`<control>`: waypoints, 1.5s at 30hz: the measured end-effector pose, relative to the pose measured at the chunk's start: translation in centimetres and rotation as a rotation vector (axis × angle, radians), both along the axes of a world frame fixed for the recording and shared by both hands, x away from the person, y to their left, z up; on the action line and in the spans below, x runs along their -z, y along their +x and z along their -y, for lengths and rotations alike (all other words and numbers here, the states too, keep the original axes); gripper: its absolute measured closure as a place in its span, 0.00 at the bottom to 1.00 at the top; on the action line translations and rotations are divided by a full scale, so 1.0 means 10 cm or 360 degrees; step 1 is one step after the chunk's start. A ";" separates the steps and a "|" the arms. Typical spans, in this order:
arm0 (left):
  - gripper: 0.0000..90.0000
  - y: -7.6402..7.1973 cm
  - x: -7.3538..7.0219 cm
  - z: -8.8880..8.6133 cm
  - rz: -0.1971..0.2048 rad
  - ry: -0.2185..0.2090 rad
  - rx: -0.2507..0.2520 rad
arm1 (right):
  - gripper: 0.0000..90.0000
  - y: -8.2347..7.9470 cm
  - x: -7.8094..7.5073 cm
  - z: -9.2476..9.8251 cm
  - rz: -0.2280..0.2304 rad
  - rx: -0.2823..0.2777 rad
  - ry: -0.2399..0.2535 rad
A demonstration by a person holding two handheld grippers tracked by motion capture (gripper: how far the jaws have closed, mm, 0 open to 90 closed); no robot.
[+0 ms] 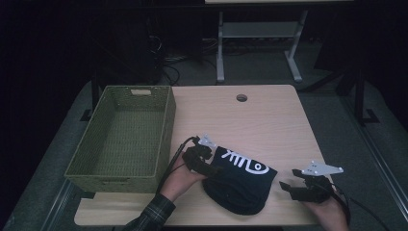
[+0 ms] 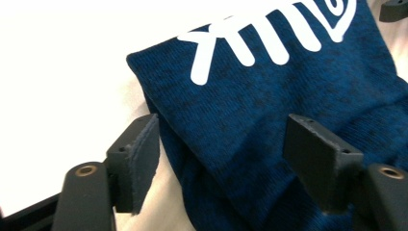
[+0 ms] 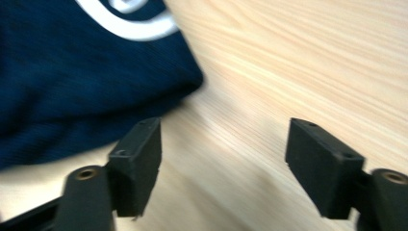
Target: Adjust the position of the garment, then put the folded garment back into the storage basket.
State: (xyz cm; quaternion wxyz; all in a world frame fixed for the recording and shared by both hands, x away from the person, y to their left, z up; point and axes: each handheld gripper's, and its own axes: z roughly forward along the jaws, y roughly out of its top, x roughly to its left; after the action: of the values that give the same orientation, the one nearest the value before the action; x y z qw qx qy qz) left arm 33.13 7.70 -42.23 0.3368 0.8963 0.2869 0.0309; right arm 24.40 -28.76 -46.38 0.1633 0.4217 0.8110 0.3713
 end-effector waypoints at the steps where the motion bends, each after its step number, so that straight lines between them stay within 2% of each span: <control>1: 0.31 0.02 0.01 0.00 -0.0004 0.0003 0.0009 | 0.26 0.02 0.02 0.01 -0.0003 0.0023 -0.0022; 3: 0.29 0.07 0.05 0.01 -0.0018 0.0015 0.0005 | 0.19 0.08 0.10 0.04 -0.0038 0.0079 -0.0057; 11: 0.25 0.14 0.22 0.05 -0.0080 0.0029 -0.0008 | 0.15 0.13 0.16 0.08 -0.0045 0.0141 -0.0067; 12: 0.24 0.15 0.23 0.05 -0.0075 0.0053 0.0004 | 0.15 0.13 0.17 0.08 -0.0042 0.0140 -0.0066; 14: 0.24 0.15 0.27 0.07 -0.0089 0.0035 -0.0013 | 0.15 0.13 0.17 0.08 -0.0032 0.0141 -0.0063; 15: 0.24 0.16 0.30 0.06 -0.0105 0.0066 0.0017 | 0.15 0.13 0.18 0.08 -0.0023 0.0140 -0.0056; 19: 0.24 0.17 0.33 0.07 -0.0126 0.0050 0.0003 | 0.15 0.13 0.18 0.08 -0.0016 0.0140 -0.0051; 23: 0.26 0.17 0.34 0.06 -0.0130 0.0054 0.0028 | 0.14 0.14 0.18 0.08 -0.0016 0.0137 -0.0053; 24: 0.27 0.17 0.34 0.06 -0.0129 0.0054 0.0037 | 0.14 0.14 0.19 0.08 -0.0016 0.0137 -0.0052; 27: 0.40 0.15 0.34 0.07 -0.0143 0.0020 0.0053 | 0.14 0.14 0.19 0.07 -0.0016 0.0136 -0.0053; 38: 0.54 0.15 0.32 0.09 -0.0190 0.0018 0.0107 | 0.14 0.14 0.19 0.07 -0.0019 0.0137 -0.0052; 45: 0.70 0.17 0.31 0.09 -0.0236 -0.0007 0.0122 | 0.13 0.14 0.19 0.07 -0.0021 0.0138 -0.0051</control>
State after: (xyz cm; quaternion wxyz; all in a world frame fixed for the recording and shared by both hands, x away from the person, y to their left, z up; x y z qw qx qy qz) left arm 34.79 6.76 -45.32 0.3173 0.9057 0.2766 -0.0492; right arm 25.83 -29.43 -48.25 0.1805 0.4563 0.7988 0.3481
